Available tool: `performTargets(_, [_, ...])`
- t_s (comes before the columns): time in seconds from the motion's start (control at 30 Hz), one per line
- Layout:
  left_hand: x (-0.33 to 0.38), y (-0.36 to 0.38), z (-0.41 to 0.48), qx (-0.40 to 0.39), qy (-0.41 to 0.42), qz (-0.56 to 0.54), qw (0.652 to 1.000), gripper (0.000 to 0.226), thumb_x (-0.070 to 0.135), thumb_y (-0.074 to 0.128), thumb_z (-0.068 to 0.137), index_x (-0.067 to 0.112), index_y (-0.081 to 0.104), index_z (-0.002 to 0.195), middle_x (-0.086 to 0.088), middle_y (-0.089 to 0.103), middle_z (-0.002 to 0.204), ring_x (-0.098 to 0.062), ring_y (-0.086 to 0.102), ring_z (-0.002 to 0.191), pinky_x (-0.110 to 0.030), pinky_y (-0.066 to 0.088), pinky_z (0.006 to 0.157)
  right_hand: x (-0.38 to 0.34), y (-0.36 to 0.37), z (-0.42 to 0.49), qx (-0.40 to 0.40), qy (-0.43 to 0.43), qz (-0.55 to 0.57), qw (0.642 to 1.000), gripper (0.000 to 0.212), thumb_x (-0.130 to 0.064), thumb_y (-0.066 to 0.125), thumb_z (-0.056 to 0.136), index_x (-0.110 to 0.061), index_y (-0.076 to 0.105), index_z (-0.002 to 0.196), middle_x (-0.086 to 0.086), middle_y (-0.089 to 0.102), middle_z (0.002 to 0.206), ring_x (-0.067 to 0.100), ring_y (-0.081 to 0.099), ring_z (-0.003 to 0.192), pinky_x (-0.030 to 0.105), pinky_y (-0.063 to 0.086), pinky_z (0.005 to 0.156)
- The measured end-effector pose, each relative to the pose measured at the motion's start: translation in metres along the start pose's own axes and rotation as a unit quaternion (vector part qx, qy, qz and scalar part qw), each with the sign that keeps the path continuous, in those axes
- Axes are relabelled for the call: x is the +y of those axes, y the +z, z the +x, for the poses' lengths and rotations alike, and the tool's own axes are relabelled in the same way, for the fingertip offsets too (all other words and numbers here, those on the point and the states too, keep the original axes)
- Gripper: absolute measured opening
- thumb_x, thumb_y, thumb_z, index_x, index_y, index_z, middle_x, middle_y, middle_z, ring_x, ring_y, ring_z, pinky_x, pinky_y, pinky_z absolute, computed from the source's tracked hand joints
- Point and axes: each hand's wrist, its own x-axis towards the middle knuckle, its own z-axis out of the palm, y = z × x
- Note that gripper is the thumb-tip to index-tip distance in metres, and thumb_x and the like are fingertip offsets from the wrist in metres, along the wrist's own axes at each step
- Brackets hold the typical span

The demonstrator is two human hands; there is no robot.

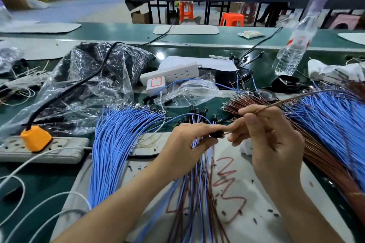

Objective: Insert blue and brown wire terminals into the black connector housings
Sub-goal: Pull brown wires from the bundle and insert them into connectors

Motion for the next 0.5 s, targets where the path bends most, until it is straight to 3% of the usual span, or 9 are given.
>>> performTargets(0.1, [-0.0002, 0.0002, -0.0002, -0.006, -0.006, 0.022, 1.000, 0.044, 0.013, 0.066, 0.083, 0.031, 0.061, 0.123, 0.011, 0.070, 0.092, -0.011, 0.062, 0.081, -0.046, 0.047, 0.083, 0.0021, 0.0001, -0.0007, -0.011, 0.010, 0.005, 1.000, 0.011, -0.020, 0.051, 0.095, -0.019, 0.060, 0.089, 0.002, 0.067, 0.070, 0.016, 0.067, 0.057, 0.027, 0.054, 0.054])
performTargets(0.2, [-0.0003, 0.0004, -0.0020, -0.014, -0.014, 0.031, 0.999, 0.040, 0.015, 0.067, 0.083, 0.024, 0.064, 0.122, 0.013, 0.069, 0.088, -0.003, 0.057, 0.076, -0.042, 0.045, 0.082, 0.0034, 0.0001, 0.0004, -0.019, 0.040, 0.026, 0.999, 0.010, -0.018, 0.053, 0.096, -0.015, 0.059, 0.088, 0.005, 0.067, 0.069, 0.020, 0.067, 0.056, 0.022, 0.051, 0.054])
performTargets(0.33, [-0.0003, -0.0012, -0.0014, -0.004, -0.025, 0.019, 0.999, 0.034, 0.015, 0.068, 0.082, 0.024, 0.068, 0.115, 0.008, 0.072, 0.088, -0.007, 0.057, 0.077, -0.039, 0.048, 0.079, 0.0046, -0.0004, 0.0036, -0.022, 0.082, 0.065, 0.994, 0.011, -0.015, 0.053, 0.093, -0.008, 0.060, 0.087, 0.007, 0.069, 0.071, 0.025, 0.065, 0.054, 0.026, 0.053, 0.053])
performTargets(0.5, [0.0024, -0.0024, -0.0001, -0.004, -0.027, -0.006, 1.000, 0.035, 0.019, 0.065, 0.084, 0.031, 0.064, 0.116, 0.034, 0.063, 0.086, -0.008, 0.058, 0.080, -0.028, 0.049, 0.079, 0.0070, -0.0029, 0.0062, -0.008, 0.125, 0.098, 0.987, 0.013, -0.016, 0.054, 0.089, -0.005, 0.062, 0.088, 0.014, 0.068, 0.074, 0.026, 0.067, 0.055, 0.028, 0.056, 0.055])
